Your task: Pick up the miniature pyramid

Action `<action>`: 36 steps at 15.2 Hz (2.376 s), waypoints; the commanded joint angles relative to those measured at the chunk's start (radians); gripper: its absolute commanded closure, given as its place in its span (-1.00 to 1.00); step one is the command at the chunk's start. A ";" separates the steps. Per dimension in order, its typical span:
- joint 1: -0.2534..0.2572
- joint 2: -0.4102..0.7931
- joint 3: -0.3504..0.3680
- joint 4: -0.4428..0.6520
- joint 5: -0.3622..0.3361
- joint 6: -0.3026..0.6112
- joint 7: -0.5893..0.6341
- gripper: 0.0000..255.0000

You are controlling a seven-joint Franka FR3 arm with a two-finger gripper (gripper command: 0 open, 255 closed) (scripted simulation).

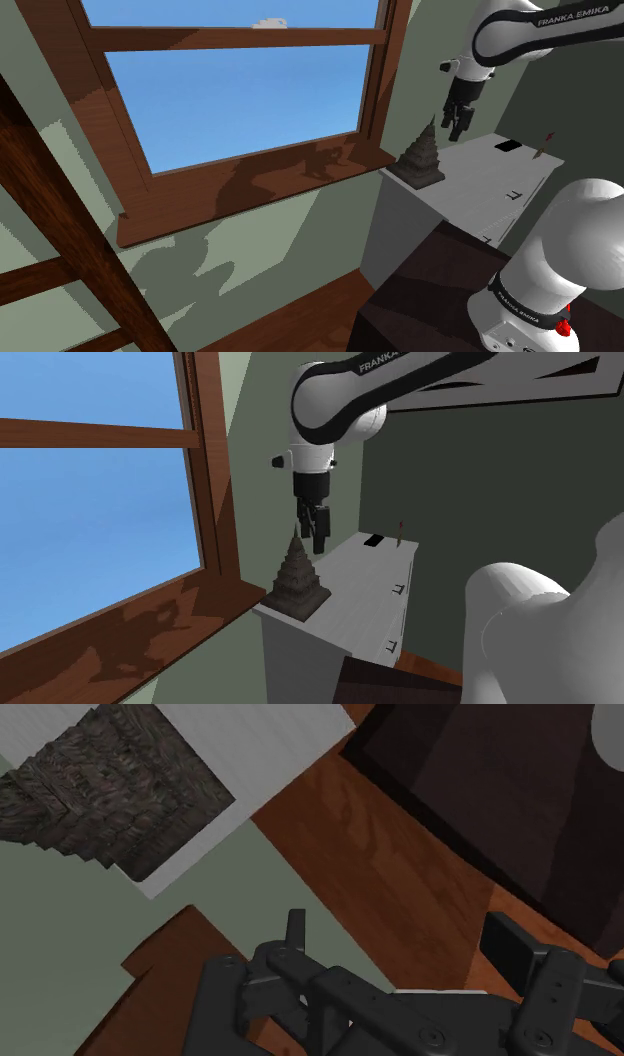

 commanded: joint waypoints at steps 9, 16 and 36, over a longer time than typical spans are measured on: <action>0.126 0.395 -0.297 0.211 0.061 0.196 -0.520 -1.00; 0.114 0.796 -0.382 0.433 0.374 0.278 -0.986 -1.00; -0.055 1.081 -0.252 0.596 0.572 0.349 -1.245 1.00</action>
